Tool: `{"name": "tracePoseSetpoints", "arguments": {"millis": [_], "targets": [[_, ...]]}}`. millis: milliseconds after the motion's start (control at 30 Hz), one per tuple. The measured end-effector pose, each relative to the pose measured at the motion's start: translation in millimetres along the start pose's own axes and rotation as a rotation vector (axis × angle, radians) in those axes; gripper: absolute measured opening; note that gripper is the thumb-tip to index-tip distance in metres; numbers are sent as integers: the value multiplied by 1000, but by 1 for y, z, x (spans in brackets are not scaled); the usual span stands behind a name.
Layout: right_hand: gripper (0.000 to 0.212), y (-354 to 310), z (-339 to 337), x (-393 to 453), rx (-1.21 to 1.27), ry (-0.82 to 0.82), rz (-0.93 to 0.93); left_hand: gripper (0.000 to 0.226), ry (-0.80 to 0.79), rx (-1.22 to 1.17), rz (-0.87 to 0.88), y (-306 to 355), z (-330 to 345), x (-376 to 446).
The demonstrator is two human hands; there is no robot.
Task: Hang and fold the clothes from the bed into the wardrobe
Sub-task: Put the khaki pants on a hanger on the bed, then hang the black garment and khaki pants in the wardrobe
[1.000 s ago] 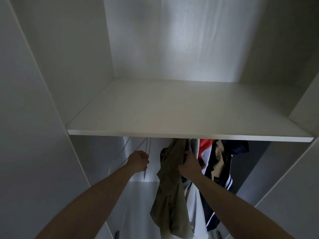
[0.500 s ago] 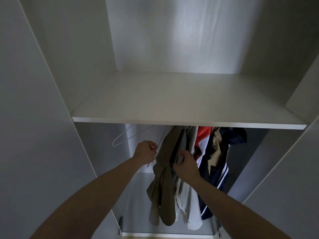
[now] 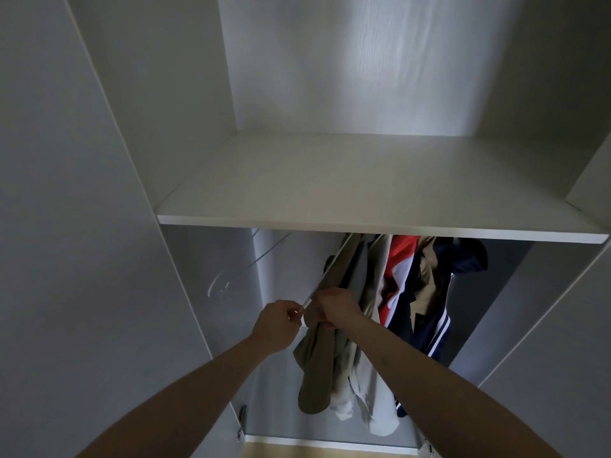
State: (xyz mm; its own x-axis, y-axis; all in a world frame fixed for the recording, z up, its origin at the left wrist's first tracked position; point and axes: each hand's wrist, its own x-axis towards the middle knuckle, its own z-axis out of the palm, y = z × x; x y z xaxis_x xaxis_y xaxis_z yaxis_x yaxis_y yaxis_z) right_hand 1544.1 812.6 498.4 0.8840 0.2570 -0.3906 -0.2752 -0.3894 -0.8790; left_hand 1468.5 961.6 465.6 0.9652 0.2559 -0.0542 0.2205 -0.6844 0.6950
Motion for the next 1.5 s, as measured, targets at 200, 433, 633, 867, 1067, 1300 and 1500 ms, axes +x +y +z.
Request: {"name": "tracePoseSetpoints", "arguments": {"millis": [200,433,633,867,1067,1300,1500], "targets": [[21,17,8,-17,21,-28,61,11,-21,17,-111,-33,9,-34],[21,96,-3,-57,-47,-65,144,21,-122,53,-257,-74,33,-98],[25,164,-11,-111,95,-17,320,15,-315,22,-402,-85,49,-137],[26,231,-14,-215,259,209,461,15,-571,106,-388,-78,84,-179],[26,287,13,-330,344,430,573,25,-830,238,-149,-67,117,-230],[22,336,36,-475,491,709,673,30,-1022,259,68,-21,138,-330],[21,366,54,-594,596,959,673,20,-1190,252,269,24,154,-414]]}}
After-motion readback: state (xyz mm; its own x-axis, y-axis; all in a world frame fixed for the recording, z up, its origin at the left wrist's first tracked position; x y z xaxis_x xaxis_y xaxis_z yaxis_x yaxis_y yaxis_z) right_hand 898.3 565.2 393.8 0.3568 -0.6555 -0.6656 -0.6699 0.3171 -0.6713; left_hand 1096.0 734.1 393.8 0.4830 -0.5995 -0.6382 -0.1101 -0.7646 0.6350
